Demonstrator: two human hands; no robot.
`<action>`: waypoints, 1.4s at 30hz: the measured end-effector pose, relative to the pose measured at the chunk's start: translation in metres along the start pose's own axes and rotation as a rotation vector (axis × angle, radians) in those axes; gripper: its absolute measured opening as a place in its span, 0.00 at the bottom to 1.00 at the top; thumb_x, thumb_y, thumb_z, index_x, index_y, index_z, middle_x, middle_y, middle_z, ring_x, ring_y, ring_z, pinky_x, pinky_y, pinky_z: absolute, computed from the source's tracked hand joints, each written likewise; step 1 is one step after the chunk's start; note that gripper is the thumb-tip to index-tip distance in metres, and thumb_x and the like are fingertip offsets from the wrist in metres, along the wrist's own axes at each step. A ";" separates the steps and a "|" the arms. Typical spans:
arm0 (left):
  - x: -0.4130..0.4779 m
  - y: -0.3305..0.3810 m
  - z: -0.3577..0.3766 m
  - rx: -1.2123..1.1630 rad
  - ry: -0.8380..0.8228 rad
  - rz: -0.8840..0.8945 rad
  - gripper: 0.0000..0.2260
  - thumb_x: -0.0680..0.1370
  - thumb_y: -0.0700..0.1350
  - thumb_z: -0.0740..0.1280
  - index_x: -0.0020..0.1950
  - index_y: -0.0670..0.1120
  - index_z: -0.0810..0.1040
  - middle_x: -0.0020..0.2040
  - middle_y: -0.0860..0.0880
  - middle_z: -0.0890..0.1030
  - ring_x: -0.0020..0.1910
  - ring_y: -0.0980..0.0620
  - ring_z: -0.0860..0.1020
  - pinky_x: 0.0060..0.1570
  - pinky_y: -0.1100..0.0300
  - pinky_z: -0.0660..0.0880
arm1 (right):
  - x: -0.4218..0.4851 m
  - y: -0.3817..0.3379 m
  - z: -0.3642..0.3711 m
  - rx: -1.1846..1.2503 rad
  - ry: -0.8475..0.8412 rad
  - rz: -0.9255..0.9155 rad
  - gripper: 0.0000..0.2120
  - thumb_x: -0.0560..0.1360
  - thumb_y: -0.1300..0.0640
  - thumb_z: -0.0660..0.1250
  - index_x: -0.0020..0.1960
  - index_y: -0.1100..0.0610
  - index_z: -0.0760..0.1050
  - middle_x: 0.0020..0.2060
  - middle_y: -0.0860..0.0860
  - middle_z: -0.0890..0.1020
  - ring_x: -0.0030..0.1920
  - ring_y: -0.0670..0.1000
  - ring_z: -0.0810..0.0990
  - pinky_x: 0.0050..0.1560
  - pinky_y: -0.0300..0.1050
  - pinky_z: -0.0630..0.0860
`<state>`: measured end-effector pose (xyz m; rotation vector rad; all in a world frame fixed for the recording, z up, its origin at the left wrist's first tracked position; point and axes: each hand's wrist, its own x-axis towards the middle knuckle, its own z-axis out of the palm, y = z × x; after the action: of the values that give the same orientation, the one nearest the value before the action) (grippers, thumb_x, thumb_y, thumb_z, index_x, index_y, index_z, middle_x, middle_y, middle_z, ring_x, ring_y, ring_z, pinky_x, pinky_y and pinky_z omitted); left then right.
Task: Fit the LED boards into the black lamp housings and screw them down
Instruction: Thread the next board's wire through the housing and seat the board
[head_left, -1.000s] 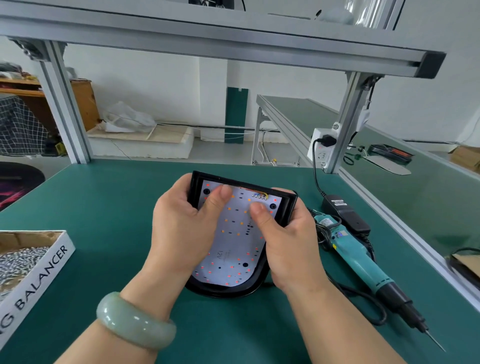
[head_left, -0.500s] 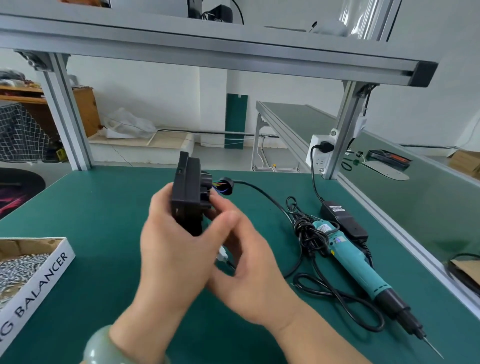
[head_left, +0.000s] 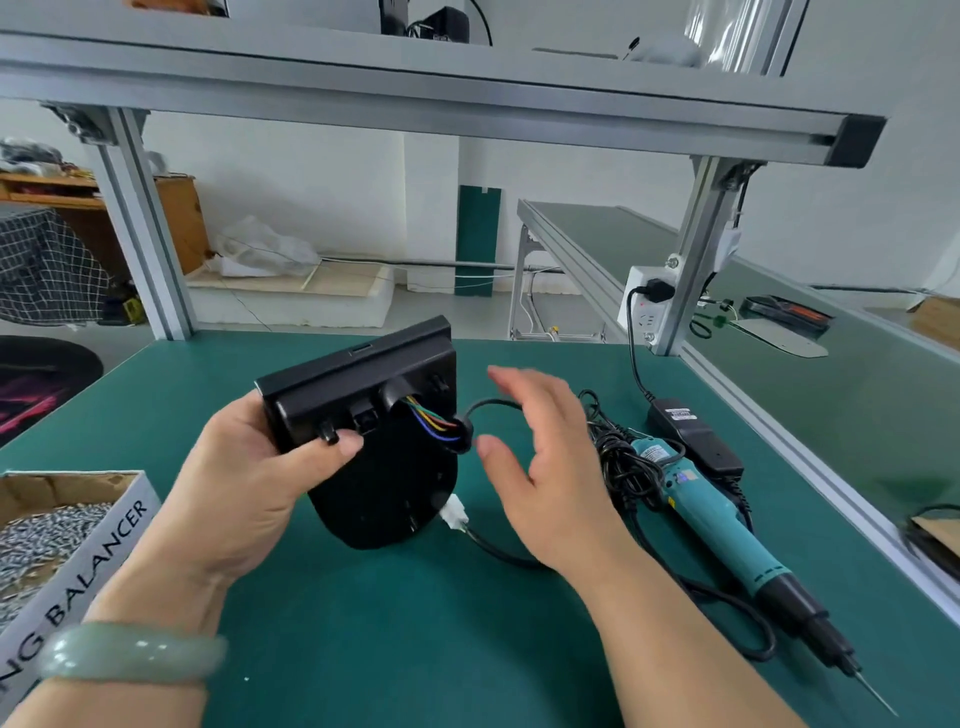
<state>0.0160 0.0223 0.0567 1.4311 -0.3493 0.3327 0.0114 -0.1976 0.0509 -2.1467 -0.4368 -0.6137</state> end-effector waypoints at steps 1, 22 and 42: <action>0.001 -0.001 -0.002 -0.011 -0.024 0.007 0.17 0.61 0.48 0.75 0.50 0.54 0.84 0.50 0.50 0.85 0.52 0.52 0.82 0.51 0.63 0.77 | 0.001 -0.001 0.002 0.004 -0.060 -0.011 0.22 0.75 0.53 0.64 0.69 0.50 0.69 0.63 0.39 0.68 0.71 0.43 0.60 0.75 0.48 0.50; -0.028 0.009 0.079 0.449 0.000 -0.174 0.25 0.71 0.64 0.54 0.32 0.45 0.75 0.27 0.55 0.77 0.26 0.60 0.70 0.30 0.63 0.68 | -0.010 -0.034 0.015 -0.144 -0.028 -0.057 0.16 0.78 0.48 0.54 0.33 0.50 0.58 0.29 0.45 0.66 0.31 0.49 0.65 0.32 0.46 0.61; -0.030 0.026 0.093 -0.454 0.063 -0.456 0.19 0.81 0.48 0.58 0.41 0.45 0.86 0.47 0.44 0.85 0.49 0.50 0.84 0.43 0.61 0.80 | -0.024 -0.050 0.011 -0.086 -0.066 -0.150 0.10 0.76 0.52 0.58 0.37 0.52 0.71 0.28 0.48 0.74 0.28 0.51 0.68 0.28 0.46 0.64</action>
<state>-0.0254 -0.0671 0.0776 1.0118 -0.0332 -0.0739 -0.0305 -0.1616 0.0634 -2.2348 -0.6222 -0.6573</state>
